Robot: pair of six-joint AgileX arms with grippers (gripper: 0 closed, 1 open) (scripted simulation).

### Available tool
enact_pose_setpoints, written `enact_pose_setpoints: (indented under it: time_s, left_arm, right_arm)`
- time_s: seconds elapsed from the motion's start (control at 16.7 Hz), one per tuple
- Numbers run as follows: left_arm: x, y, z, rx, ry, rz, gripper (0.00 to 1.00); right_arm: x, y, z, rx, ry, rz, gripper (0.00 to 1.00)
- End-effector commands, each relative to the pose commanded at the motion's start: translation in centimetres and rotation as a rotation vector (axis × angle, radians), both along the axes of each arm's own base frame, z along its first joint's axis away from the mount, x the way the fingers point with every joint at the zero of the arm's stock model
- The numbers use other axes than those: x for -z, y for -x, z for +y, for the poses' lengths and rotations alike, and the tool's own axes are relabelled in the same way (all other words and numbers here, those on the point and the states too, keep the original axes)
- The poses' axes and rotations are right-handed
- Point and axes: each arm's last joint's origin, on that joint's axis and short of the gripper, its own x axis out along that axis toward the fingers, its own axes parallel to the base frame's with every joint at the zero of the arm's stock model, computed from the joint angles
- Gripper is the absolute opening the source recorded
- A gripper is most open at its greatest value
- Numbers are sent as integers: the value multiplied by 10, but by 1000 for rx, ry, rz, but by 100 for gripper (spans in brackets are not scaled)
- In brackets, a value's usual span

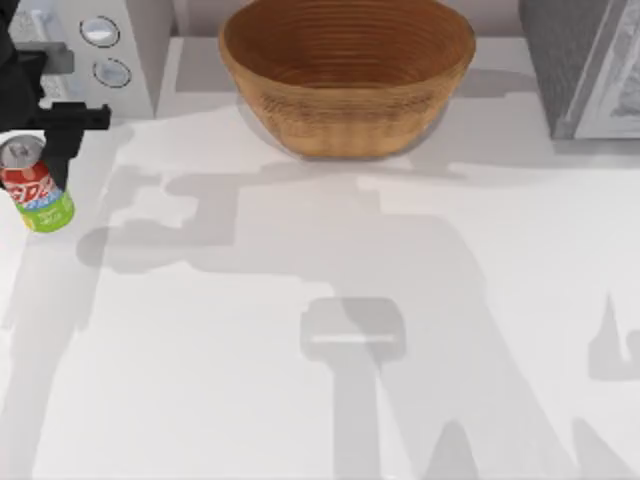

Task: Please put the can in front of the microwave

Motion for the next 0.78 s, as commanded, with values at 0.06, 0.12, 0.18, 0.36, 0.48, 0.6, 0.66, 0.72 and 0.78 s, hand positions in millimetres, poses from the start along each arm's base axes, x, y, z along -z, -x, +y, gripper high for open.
enact_pose_setpoints:
  time_s: [0.06,0.12,0.18,0.36,0.48,0.6,0.66,0.72,0.78]
  left_arm:
    - [0,0,0,0,0,-1,0]
    - [2,0,0,-1,0,-2,0]
    - [3,0,0,-2,1,-2,0]
    - [6,0,1,-4,2,-6,0]
    - [6,0,1,-5,2,-6,0]
    - [6,0,1,-5,2,-6,0]
    - [6,0,1,-5,2,-6,8]
    - [6,0,1,-5,2,-6,15]
    - [6,0,1,-5,2,-6,23]
  right_arm:
    - [0,0,0,0,0,0,100]
    - [0,0,0,0,0,0,100]
    - [0,0,0,0,0,0,100]
    - [0,0,0,0,0,0,100]
    - [0,0,0,0,0,0,100]
    - [0,0,0,0,0,0,100]
    - [0,0,0,0,0,0,100]
    - [0,0,0,0,0,0,100]
    - [0,0,0,0,0,0,100]
